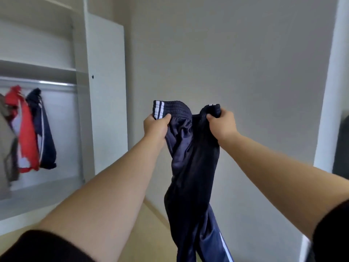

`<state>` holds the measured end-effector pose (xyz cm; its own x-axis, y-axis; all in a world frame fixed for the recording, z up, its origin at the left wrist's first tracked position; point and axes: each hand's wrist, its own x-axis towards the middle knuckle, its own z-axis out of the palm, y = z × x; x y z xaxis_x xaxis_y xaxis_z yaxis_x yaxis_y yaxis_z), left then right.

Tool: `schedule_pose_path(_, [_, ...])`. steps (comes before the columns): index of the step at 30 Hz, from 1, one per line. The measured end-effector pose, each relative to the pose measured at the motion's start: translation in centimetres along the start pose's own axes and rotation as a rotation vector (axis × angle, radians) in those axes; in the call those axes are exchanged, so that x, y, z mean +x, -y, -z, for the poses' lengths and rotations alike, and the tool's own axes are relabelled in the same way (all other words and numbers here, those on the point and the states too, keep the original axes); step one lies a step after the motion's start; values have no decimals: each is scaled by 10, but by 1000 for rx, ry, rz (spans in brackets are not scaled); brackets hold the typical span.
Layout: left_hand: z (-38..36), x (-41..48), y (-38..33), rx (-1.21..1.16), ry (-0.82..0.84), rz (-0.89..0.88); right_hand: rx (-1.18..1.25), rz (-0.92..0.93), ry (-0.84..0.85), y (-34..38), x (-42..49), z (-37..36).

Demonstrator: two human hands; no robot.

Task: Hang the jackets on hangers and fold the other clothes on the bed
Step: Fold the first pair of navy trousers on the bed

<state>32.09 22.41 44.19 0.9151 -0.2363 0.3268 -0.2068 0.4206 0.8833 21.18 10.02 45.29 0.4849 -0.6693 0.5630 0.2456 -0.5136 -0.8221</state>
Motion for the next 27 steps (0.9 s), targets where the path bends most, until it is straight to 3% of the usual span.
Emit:
schedule_pose_path(4, [6, 19, -36, 149, -126, -178, -95, 104, -67, 23, 24, 13])
schedule_pose_path(7, [18, 26, -53, 332, -103, -267, -132, 154, -160, 31, 39, 27])
schedule_pose_path(11, [25, 26, -62, 285, 18, -255, -132, 179, -240, 35, 51, 39])
schedule_pose_path(16, [20, 26, -72, 311, -34, -419, -104, 245, -358, 43, 56, 43])
schedule_pose_path(21, [24, 34, -78, 698, 11, -459, -291, 245, -283, 49, 62, 55])
schedule_pose_path(24, [22, 34, -74, 577, -90, -530, -350, 240, -223, 47, 58, 55])
schedule_pose_path(27, [20, 30, -58, 599, -12, -473, -381, 198, -195, 35, 49, 53])
